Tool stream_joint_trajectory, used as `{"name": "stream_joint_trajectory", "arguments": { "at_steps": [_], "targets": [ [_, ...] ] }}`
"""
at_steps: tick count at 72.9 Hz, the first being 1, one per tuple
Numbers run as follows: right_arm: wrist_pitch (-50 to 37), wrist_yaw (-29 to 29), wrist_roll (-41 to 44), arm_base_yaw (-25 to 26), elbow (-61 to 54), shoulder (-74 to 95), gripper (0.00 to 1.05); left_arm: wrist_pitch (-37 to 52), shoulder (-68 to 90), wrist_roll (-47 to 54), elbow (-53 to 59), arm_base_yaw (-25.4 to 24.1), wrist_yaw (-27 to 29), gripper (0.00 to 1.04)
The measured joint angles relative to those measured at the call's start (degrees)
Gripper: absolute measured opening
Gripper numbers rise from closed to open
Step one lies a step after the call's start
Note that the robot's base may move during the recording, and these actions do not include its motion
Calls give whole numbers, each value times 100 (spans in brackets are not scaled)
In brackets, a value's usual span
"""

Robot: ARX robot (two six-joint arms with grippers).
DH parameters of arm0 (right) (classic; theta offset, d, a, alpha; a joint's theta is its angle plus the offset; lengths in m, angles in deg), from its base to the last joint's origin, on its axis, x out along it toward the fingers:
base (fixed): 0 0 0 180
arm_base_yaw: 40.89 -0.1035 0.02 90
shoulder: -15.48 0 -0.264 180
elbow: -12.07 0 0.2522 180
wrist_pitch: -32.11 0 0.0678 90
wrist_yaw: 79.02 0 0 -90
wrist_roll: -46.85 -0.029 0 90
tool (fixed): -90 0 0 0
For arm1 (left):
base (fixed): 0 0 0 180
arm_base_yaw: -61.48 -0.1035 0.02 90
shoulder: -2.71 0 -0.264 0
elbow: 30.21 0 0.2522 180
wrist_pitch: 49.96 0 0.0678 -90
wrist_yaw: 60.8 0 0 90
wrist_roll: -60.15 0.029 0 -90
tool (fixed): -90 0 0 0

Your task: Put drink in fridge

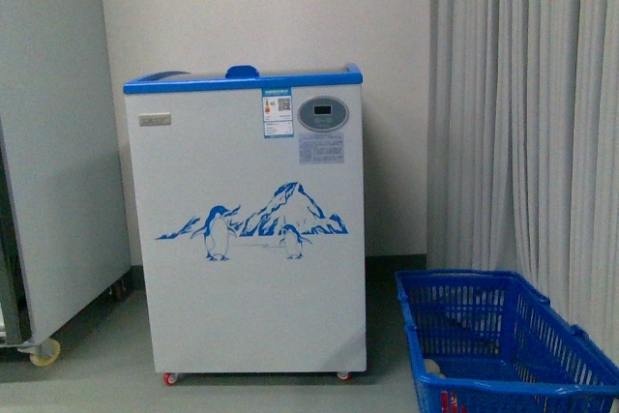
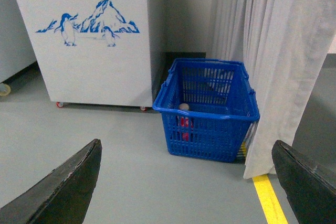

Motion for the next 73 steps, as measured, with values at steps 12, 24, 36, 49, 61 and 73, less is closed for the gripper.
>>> {"name": "stream_joint_trajectory", "arguments": {
  "at_steps": [12, 24, 36, 49, 61, 73],
  "targets": [
    [0, 0, 0, 0, 0, 0, 97, 0, 0, 0, 0, 0, 0, 97],
    [0, 0, 0, 0, 0, 0, 97, 0, 0, 0, 0, 0, 0, 97],
    [0, 0, 0, 0, 0, 0, 97, 0, 0, 0, 0, 0, 0, 97],
    [0, 0, 0, 0, 0, 0, 97, 0, 0, 0, 0, 0, 2, 97],
    [0, 2, 0, 0, 0, 0, 97, 0, 0, 0, 0, 0, 0, 97],
    [0, 0, 0, 0, 0, 0, 97, 0, 0, 0, 0, 0, -2, 97]
  ]
}}
